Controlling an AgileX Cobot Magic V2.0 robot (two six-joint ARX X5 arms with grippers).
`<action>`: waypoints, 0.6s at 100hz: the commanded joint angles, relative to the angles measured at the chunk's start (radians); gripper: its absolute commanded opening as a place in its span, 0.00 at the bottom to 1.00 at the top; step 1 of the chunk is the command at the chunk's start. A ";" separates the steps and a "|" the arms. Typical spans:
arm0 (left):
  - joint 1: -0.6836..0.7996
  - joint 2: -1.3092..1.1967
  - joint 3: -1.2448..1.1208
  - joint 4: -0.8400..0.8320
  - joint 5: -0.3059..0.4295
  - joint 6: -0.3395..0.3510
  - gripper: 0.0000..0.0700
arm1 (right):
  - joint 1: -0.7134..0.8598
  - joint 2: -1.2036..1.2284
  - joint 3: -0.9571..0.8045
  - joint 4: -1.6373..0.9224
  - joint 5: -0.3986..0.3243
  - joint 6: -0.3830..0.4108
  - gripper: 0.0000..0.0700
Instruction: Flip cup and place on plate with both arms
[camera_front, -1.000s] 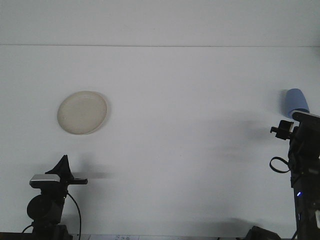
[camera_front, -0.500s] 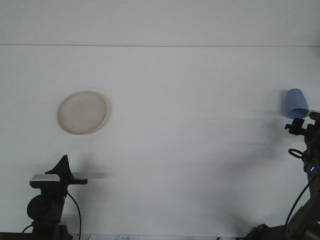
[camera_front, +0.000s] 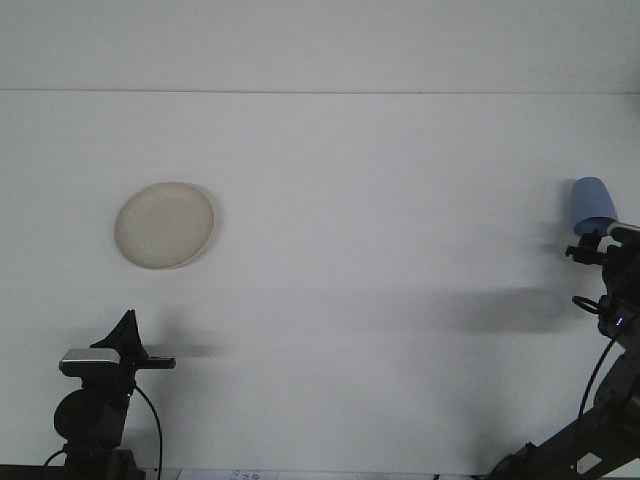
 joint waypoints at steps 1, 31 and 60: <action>0.002 -0.002 -0.019 0.015 -0.006 -0.002 0.02 | -0.010 0.050 0.023 0.047 -0.011 -0.006 0.65; 0.002 -0.002 -0.019 0.014 -0.006 -0.002 0.02 | -0.011 0.171 0.147 0.079 -0.046 -0.003 0.64; 0.002 -0.002 -0.019 0.014 -0.006 -0.002 0.02 | -0.010 0.264 0.274 0.056 -0.092 0.001 0.35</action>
